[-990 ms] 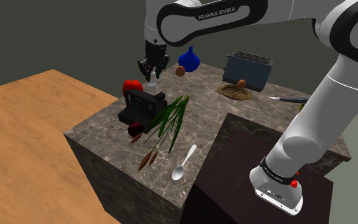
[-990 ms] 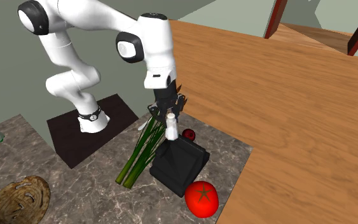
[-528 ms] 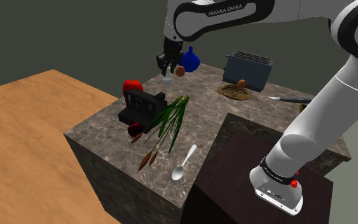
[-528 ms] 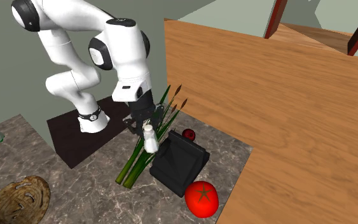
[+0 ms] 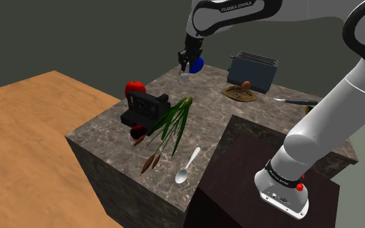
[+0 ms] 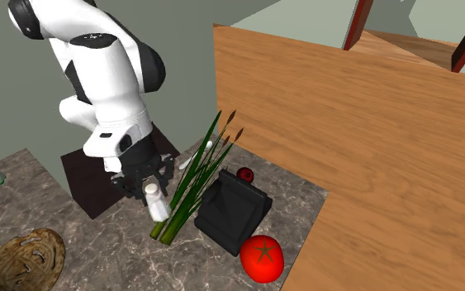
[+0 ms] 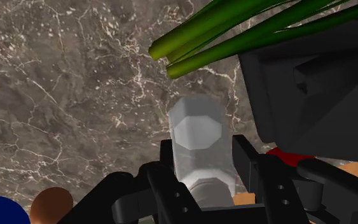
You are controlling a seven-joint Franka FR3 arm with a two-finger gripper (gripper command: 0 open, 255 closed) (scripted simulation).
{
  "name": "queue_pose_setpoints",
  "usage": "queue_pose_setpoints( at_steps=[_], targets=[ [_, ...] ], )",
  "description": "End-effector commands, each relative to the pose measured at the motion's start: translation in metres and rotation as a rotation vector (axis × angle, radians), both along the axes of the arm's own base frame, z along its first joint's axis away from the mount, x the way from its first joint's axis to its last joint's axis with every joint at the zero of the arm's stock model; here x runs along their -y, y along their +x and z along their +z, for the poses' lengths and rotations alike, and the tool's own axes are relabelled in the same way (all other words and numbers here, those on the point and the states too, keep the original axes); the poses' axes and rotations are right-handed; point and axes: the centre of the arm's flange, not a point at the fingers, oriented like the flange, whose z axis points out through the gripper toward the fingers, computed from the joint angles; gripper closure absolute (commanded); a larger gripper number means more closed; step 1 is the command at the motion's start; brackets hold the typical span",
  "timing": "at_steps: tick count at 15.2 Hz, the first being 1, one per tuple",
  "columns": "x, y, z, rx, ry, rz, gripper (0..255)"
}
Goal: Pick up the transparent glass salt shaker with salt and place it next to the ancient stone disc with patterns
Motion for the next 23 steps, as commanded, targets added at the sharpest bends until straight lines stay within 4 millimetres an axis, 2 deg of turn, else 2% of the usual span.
queue_pose_setpoints(
  at_steps=[1, 23],
  targets=[
    [0.025, -0.003, -0.001, 0.0, 0.0, 0.002, 255],
    [0.316, -0.007, -0.001, 0.0, 0.0, 0.002, 255]
  ],
)
